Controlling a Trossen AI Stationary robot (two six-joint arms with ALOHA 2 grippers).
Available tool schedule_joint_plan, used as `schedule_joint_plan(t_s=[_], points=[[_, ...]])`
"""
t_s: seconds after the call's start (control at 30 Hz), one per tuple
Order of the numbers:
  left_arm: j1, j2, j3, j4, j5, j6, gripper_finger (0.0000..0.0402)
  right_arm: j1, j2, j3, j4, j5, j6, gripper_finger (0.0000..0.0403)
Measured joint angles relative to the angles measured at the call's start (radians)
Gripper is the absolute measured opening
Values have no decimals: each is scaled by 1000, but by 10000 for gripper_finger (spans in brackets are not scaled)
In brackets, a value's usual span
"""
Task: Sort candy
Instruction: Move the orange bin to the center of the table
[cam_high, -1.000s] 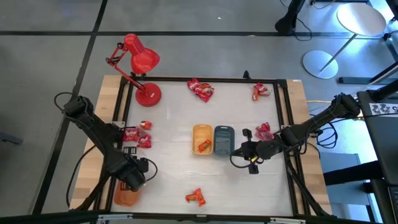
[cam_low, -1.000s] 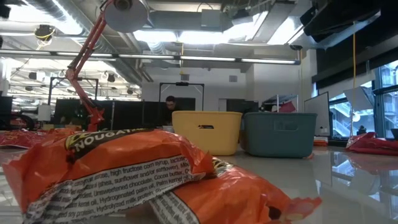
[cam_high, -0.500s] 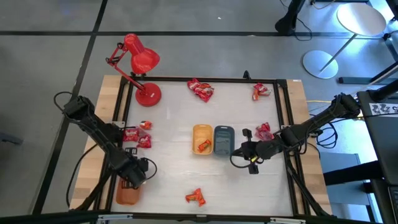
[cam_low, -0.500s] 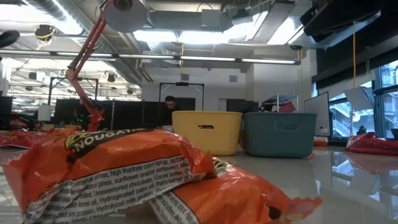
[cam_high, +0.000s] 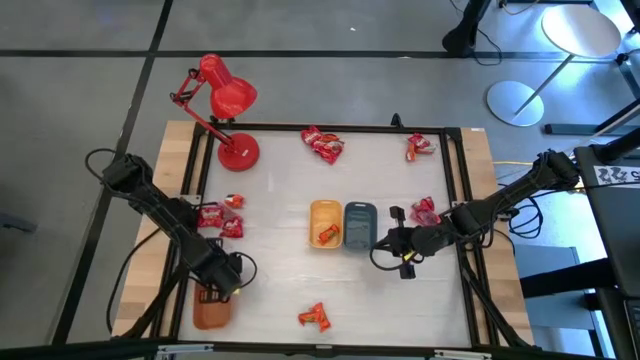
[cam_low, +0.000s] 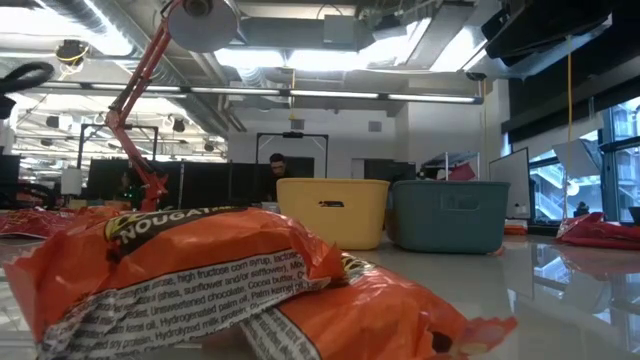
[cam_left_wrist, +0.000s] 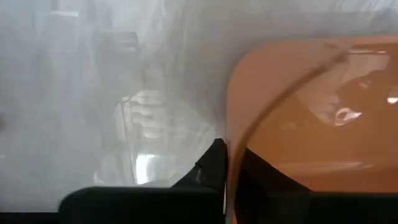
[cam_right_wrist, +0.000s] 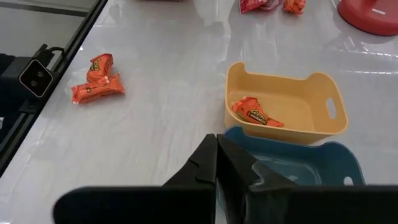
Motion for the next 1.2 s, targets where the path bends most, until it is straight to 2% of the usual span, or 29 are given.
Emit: schedule_joint_plan(t_s=[0.17,0.27,0.4,0.57,0.87,1.07,1.2], points=[[37,0,70,-21,5,7,2,0,0,0,-1,-1,1,7],[76,0,147,-95,3,32,1,0,0,0,-1,-1,2,7],[139,0,255,-203,-59,64,1,0,0,0,-4,-1,5,7],[238,0,345,-215,-117,139,1,1,0,0,-23,-13,55,7],[467,8,369,-178,-189,316,0,1,0,0,-51,-18,89,7],[621,65,369,-115,-191,509,0,1,0,0,-48,-4,97,7],[724,119,369,-105,-191,622,0,1,5,0,-48,18,166,7]])
